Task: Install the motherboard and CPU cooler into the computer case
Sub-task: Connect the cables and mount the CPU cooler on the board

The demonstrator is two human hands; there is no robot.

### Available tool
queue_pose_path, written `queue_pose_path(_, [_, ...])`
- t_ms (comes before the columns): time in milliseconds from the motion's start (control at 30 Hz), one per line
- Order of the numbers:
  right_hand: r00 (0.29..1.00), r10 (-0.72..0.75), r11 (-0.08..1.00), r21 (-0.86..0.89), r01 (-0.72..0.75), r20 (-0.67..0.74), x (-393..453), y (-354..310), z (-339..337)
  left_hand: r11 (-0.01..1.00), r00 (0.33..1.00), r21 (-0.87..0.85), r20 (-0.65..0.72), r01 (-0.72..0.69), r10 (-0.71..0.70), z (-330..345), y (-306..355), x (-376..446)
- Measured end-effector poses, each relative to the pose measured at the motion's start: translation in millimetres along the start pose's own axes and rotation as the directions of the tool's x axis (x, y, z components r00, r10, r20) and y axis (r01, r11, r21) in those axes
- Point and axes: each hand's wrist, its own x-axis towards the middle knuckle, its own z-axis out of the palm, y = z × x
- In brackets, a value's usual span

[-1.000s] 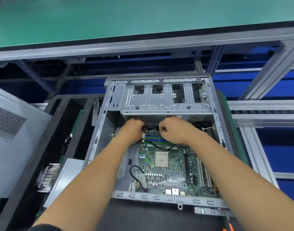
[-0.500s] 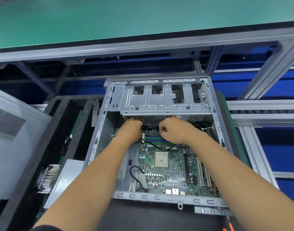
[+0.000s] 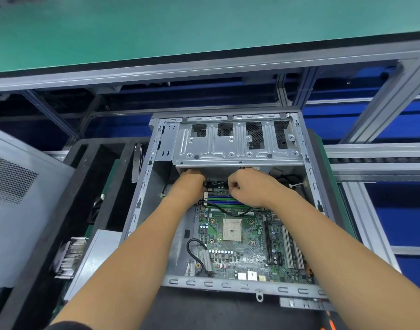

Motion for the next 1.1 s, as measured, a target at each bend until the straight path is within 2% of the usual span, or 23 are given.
queue_pose_path(233, [1.000, -0.003, 1.000, -0.013, 0.003, 0.002, -0.3, -1.5, -0.6, 1.000, 1.000, 0.001, -0.014, 0.017, -0.017, -1.9, 3.1, 0.8])
queue_pose_path(333, [1.000, -0.003, 1.000, -0.017, 0.003, -0.011, -1.4, -1.4, -0.1, 1.000, 1.000, 0.000, 0.023, 0.014, -0.014, -3.5, 4.1, -1.8])
queue_pose_path(433, [0.999, -0.014, 1.000, -0.029, 0.012, -0.038, -4.3, -1.3, 0.5, 1.000, 0.990, 0.011, 0.140, 0.027, -0.028, -10.0, 4.1, -9.7])
queue_pose_path(533, [0.997, -0.028, 0.999, -0.030, 0.026, -0.072, -8.5, -3.1, 0.0, 0.998, 0.947, 0.020, 0.312, 0.067, -0.070, -20.5, -1.1, -24.1])
queue_pose_path(667, [0.993, -0.039, 0.999, -0.035, 0.035, -0.110, -16.1, -5.8, -0.8, 0.997, 0.880, -0.073, 0.475, 0.019, 0.018, -39.8, -8.1, -39.6])
queue_pose_path(733, [0.993, -0.035, 0.998, -0.063, 0.028, -0.114, -20.6, -5.7, -0.3, 0.989, 0.885, -0.143, 0.458, -0.026, 0.089, -50.5, -7.9, -46.5])
queue_pose_path(800, [0.995, -0.039, 0.996, -0.083, 0.031, -0.097, -25.0, -4.9, 0.9, 0.948, 0.898, -0.318, 0.414, -0.006, 0.145, -57.2, -8.9, -52.7])
queue_pose_path(867, [0.998, -0.055, 0.996, -0.068, 0.053, -0.035, -29.6, -6.0, 1.0, 0.887, 0.924, -0.462, 0.335, -0.006, 0.181, -62.2, -9.3, -56.7])
queue_pose_path(933, [0.997, -0.070, 0.997, -0.027, 0.071, 0.032, -35.7, -8.2, -0.1, 0.850, 0.954, -0.524, 0.222, -0.056, 0.200, -66.2, -9.4, -58.6])
queue_pose_path(1000, [0.994, -0.091, 0.996, 0.012, 0.090, 0.054, -42.3, -10.1, -2.3, 0.784, 0.978, -0.616, 0.108, -0.077, 0.181, -69.2, -11.2, -59.3])
queue_pose_path(1100, [0.995, -0.094, 0.993, 0.073, 0.095, -0.018, -50.7, -9.9, -6.3, 0.664, 0.995, -0.748, 0.053, -0.019, 0.088, -71.4, -17.9, -59.3])
